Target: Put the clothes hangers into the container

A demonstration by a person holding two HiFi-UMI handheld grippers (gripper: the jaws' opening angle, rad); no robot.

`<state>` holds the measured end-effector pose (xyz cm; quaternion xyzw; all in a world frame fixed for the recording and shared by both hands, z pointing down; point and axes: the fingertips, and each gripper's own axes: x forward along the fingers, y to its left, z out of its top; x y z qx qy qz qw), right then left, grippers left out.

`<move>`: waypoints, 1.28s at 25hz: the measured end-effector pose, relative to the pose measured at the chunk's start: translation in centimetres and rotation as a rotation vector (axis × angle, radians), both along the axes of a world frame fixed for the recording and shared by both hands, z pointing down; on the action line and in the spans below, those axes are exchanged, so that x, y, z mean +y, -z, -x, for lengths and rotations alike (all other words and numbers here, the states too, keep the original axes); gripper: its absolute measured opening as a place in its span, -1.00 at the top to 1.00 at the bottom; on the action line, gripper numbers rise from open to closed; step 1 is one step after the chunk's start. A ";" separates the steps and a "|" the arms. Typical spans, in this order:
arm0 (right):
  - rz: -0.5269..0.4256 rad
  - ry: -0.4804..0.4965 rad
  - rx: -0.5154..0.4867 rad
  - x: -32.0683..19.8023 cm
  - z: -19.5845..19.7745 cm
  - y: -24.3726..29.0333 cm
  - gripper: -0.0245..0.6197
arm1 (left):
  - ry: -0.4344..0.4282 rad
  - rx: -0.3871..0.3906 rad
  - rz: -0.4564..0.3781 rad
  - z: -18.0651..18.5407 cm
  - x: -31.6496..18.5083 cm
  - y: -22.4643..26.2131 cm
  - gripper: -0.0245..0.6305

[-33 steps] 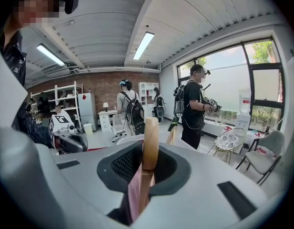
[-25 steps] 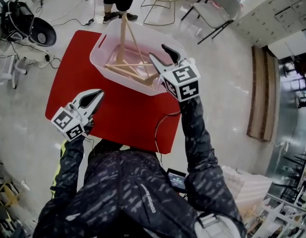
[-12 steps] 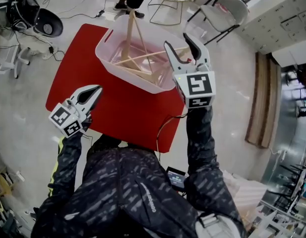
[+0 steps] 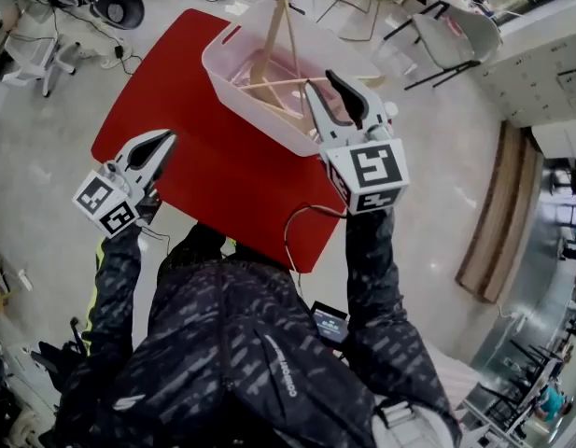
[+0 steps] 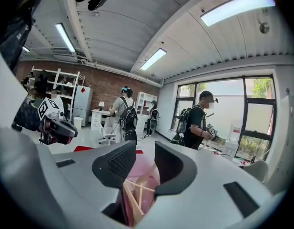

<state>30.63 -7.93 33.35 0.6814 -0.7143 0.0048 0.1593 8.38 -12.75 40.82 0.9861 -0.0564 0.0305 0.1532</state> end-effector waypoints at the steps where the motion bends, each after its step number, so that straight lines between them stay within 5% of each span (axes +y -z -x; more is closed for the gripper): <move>1: 0.000 0.011 -0.008 0.0 0.6 -0.6 0.53 | 0.023 -0.003 0.001 1.1 -0.1 -0.4 0.89; 9: 0.023 0.039 -0.055 0.1 4.2 -1.0 0.55 | 0.075 -0.021 0.030 5.3 -0.1 -0.3 0.89; 20: 0.067 -0.081 -0.074 3.3 11.4 -2.2 0.56 | -0.077 0.034 0.046 9.4 2.2 0.2 0.89; 32: 0.153 -0.095 -0.169 10.0 22.9 -4.1 0.56 | -0.245 0.068 0.042 14.2 9.9 1.6 0.89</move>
